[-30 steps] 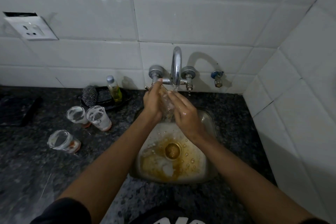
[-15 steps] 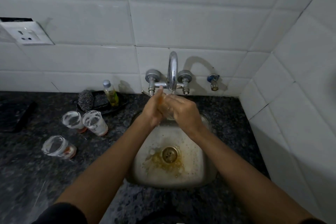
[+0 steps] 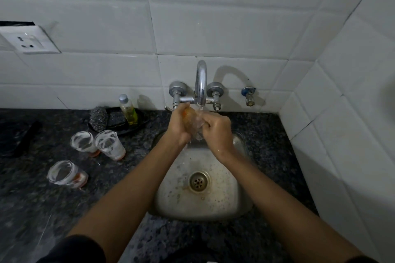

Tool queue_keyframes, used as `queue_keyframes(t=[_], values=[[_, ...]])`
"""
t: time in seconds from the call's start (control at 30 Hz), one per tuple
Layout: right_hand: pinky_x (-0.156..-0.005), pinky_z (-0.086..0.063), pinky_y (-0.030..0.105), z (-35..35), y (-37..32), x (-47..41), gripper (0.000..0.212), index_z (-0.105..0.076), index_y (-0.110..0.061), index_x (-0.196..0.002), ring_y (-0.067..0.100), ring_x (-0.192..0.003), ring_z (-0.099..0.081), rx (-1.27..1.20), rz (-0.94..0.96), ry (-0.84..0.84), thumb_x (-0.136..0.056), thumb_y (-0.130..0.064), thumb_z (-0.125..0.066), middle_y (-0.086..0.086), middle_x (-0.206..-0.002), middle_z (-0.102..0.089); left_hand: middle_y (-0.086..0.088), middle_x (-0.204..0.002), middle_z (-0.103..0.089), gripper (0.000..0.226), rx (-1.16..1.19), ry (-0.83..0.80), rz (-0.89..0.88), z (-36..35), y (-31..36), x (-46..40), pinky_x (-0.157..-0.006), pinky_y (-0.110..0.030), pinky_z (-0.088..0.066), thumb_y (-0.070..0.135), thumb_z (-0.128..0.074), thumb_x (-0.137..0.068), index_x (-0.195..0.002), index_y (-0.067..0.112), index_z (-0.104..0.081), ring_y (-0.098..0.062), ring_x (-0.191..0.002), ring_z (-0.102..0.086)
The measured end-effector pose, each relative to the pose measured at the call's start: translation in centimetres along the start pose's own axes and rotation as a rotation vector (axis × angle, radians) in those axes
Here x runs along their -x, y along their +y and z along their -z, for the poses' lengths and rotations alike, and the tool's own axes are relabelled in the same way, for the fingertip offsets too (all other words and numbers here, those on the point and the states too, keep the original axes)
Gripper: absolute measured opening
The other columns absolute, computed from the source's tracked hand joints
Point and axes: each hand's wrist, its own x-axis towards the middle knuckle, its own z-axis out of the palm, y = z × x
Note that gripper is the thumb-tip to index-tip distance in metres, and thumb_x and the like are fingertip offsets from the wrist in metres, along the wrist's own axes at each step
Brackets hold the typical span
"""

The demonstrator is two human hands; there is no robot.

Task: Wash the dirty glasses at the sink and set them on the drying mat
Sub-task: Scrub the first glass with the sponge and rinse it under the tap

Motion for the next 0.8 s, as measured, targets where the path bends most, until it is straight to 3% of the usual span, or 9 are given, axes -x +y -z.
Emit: queue_keyframes(t=[0.1,0.2,0.27,0.37,0.47,0.53,0.67,0.73,0.8], values=[[-0.087,-0.062,0.026,-0.6,-0.4,-0.3,0.03,-0.076,-0.007,-0.122,0.009,-0.096,-0.075,-0.174,-0.287,0.045,-0.094,0.0,-0.071,0.004,-0.109,-0.08,-0.008,-0.082,-0.071,0.051,0.095,-0.036,-0.021,0.4,-0.5,0.1,-0.082,-0.039,-0.051,0.04,-0.043,-0.107,-0.077,0.012,-0.073,-0.022,-0.076,-0.07],[-0.093,-0.059,0.024,-0.1,-0.6,-0.3,0.031,-0.077,-0.003,-0.119,0.016,-0.102,-0.075,-0.037,0.053,0.0,-0.089,0.004,-0.075,0.01,-0.113,-0.079,-0.008,-0.093,-0.071,0.052,0.087,-0.106,0.01,0.6,-0.3,0.0,-0.081,-0.038,-0.054,0.055,-0.047,-0.106,-0.096,0.011,-0.073,-0.022,-0.087,-0.069],[-0.102,-0.055,0.025,0.2,-0.1,-0.2,0.033,-0.076,0.0,-0.117,0.021,-0.111,-0.074,0.074,0.278,-0.056,-0.084,0.004,-0.08,0.015,-0.118,-0.076,-0.005,-0.088,-0.071,0.043,-0.007,-0.038,0.01,0.9,-0.1,-0.6,-0.072,-0.034,-0.057,0.05,-0.056,-0.105,-0.092,0.013,-0.075,-0.019,-0.081,-0.069],[-0.099,-0.05,0.01,0.0,-0.4,0.0,0.029,-0.077,-0.002,-0.118,0.008,-0.108,-0.07,-0.012,0.101,-0.001,-0.089,0.003,-0.075,0.011,-0.117,-0.078,-0.005,-0.089,-0.07,0.026,-0.015,0.11,-0.056,1.3,-0.2,-1.1,-0.074,-0.035,-0.058,0.04,-0.068,-0.098,-0.094,0.014,-0.071,-0.019,-0.079,-0.069],[-0.09,-0.061,0.027,-0.6,-0.7,-0.2,0.023,-0.079,-0.005,-0.115,0.009,-0.095,-0.074,-0.036,-0.087,0.028,-0.093,-0.001,-0.071,0.007,-0.106,-0.08,-0.005,-0.078,-0.056,0.031,0.148,0.143,-0.086,1.3,-0.8,-0.9,-0.073,-0.035,-0.051,0.037,-0.048,-0.101,-0.077,0.017,-0.055,-0.02,-0.072,-0.059],[-0.089,-0.062,0.033,-0.7,-1.0,-0.2,0.026,-0.077,-0.004,-0.118,0.018,-0.095,-0.076,0.008,0.014,-0.018,-0.093,0.001,-0.07,0.01,-0.106,-0.079,-0.004,-0.082,-0.047,0.036,0.267,0.086,-0.079,1.3,-1.2,-0.9,-0.072,-0.035,-0.05,0.042,-0.045,-0.102,-0.077,0.017,-0.053,-0.019,-0.072,-0.054],[-0.099,-0.059,0.038,0.1,-0.7,-0.4,0.031,-0.074,0.001,-0.122,0.027,-0.111,-0.073,0.097,0.26,-0.129,-0.091,0.003,-0.07,0.016,-0.121,-0.075,-0.005,-0.086,-0.072,0.055,0.057,0.015,-0.008,1.2,-1.0,-1.0,-0.073,-0.035,-0.056,0.056,-0.049,-0.106,-0.086,0.013,-0.078,-0.019,-0.078,-0.071],[-0.096,-0.06,0.029,0.6,-0.5,-0.5,0.028,-0.077,-0.002,-0.118,0.014,-0.108,-0.072,0.063,0.237,-0.089,-0.09,-0.002,-0.074,0.013,-0.117,-0.077,-0.007,-0.094,-0.073,0.04,-0.046,0.082,-0.021,1.5,-0.6,-1.1,-0.068,-0.035,-0.059,0.05,-0.064,-0.1,-0.104,0.012,-0.075,-0.019,-0.079,-0.073],[-0.089,-0.055,0.012,0.7,-0.7,-0.5,0.025,-0.078,-0.008,-0.117,0.0,-0.101,-0.067,-0.014,0.125,-0.04,-0.094,-0.017,-0.074,0.006,-0.112,-0.078,-0.005,-0.084,-0.069,0.032,-0.03,0.146,-0.062,1.5,-0.5,-1.0,-0.058,-0.028,-0.056,0.04,-0.061,-0.101,-0.098,0.011,-0.072,-0.015,-0.067,-0.07]])
